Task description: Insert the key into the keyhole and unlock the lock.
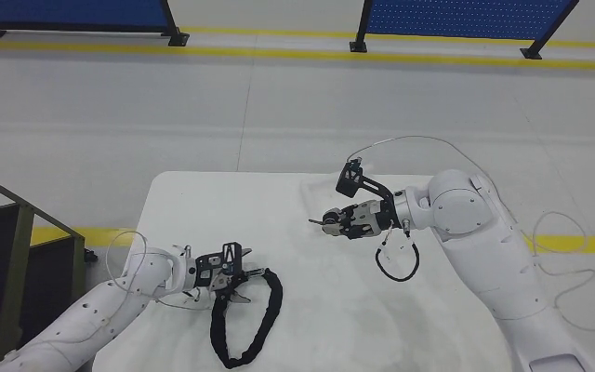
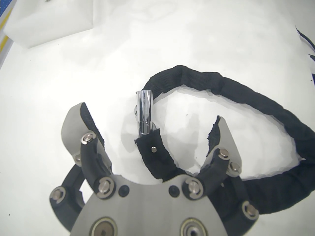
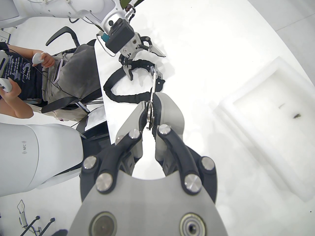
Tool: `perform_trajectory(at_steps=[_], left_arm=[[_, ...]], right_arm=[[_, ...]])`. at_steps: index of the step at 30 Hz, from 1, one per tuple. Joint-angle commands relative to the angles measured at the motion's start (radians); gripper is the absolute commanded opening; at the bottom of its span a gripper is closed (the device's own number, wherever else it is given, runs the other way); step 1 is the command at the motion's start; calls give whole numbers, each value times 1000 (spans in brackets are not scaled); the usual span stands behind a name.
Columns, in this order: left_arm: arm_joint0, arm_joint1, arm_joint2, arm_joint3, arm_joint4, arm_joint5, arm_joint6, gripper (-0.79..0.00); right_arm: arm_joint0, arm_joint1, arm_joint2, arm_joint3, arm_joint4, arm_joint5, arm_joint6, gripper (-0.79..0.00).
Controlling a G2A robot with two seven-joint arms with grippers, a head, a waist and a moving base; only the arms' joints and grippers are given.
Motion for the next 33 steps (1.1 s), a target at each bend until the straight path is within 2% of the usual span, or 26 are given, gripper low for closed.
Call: perform_trajectory(at_steps=[1, 4, 10, 12, 16, 17, 27, 30, 33], left_arm=[[-1, -9, 0, 12, 14, 2, -8, 0], [-1, -21, -1, 25, 31, 5, -11, 0], [-1, -43, -5, 51, 57, 2, -5, -394], [-2, -51, -8, 59, 62, 1, -4, -505], [-5, -64, -16, 83, 63, -2, -5, -671], [-6, -68, -18, 89, 61, -2, -7, -785], [-10, -95, -50, 123, 27, -28, -28, -785], [-12, -92, -70, 104, 14, -51, -28, -785], [-9, -78, -104, 58, 10, -74, -20, -785]], right_arm=[[0, 0, 0, 0, 0, 0, 0, -785], [0, 0, 0, 0, 0, 0, 0, -785], [0, 0, 0, 0, 0, 0, 0, -785], [0, 0, 0, 0, 0, 0, 0, -785], [0, 0, 0, 0, 0, 0, 0, -785], [0, 0, 0, 0, 0, 0, 0, -785], [0, 0, 0, 0, 0, 0, 0, -785], [0, 0, 0, 0, 0, 0, 0, -785], [0, 0, 0, 0, 0, 0, 0, -785]])
